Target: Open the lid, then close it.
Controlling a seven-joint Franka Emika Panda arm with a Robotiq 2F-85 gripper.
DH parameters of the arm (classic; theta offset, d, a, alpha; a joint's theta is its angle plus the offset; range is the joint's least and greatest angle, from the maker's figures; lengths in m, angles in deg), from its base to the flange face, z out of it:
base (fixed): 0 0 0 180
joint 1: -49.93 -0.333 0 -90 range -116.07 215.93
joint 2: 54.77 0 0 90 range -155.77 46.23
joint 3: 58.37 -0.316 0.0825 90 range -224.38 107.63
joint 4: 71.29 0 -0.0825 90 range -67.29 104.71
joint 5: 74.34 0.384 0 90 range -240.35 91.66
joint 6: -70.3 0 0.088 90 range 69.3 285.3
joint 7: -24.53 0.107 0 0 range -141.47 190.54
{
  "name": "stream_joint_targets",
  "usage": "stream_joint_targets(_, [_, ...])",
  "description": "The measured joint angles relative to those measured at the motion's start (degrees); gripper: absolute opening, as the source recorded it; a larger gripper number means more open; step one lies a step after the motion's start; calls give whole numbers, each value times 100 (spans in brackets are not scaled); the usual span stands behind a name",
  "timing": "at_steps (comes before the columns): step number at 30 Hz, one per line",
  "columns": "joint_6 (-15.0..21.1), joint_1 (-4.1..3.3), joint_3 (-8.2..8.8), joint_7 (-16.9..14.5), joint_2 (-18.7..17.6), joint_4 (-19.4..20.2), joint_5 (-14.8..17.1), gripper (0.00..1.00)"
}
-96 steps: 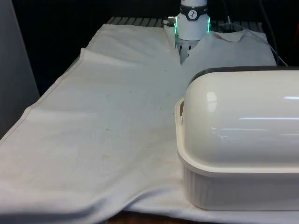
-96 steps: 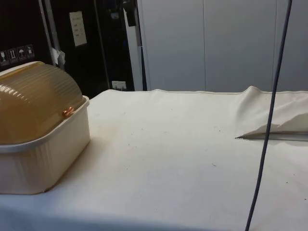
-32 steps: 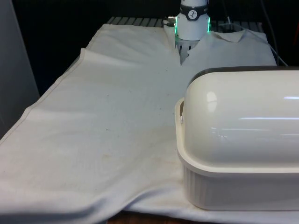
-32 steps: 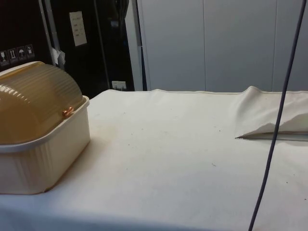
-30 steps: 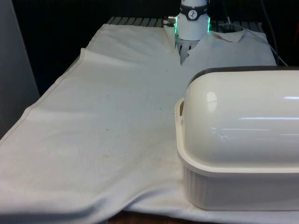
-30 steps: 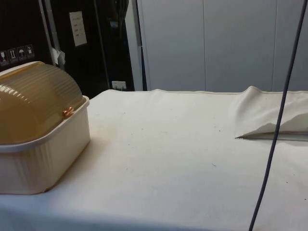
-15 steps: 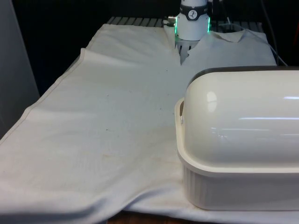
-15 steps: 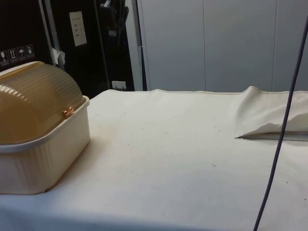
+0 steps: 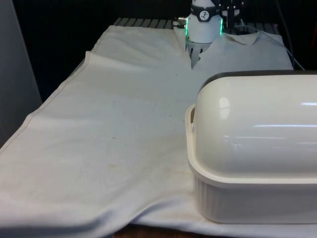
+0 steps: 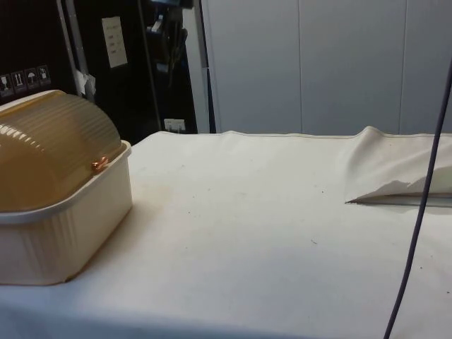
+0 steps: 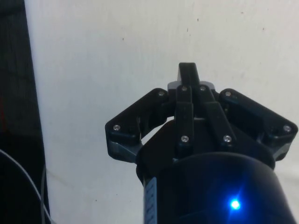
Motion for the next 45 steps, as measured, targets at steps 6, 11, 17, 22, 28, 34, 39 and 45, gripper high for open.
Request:
stream_joint_targets(6, [401, 0, -80, 0, -189, 69, 0, 0])
stream_joint_targets(11, [596, 0, -126, 0, -304, 80, 0, 0])
stream_joint_targets(17, [854, 0, -183, 6, -453, 109, 0, 0])
stream_joint_targets(22, [1175, -6, -246, 29, -665, 115, 0, 0])
stream_joint_targets(28, [1490, -6, -304, 52, -865, 115, 0, 0])
stream_joint_targets(34, [1748, -6, -350, 63, -1037, 109, 0, 0])
stream_joint_targets(39, [2068, -11, -395, 74, -1272, 80, 0, 0])
stream_joint_targets(45, [2298, -11, -435, 80, -1473, 40, 0, 0])
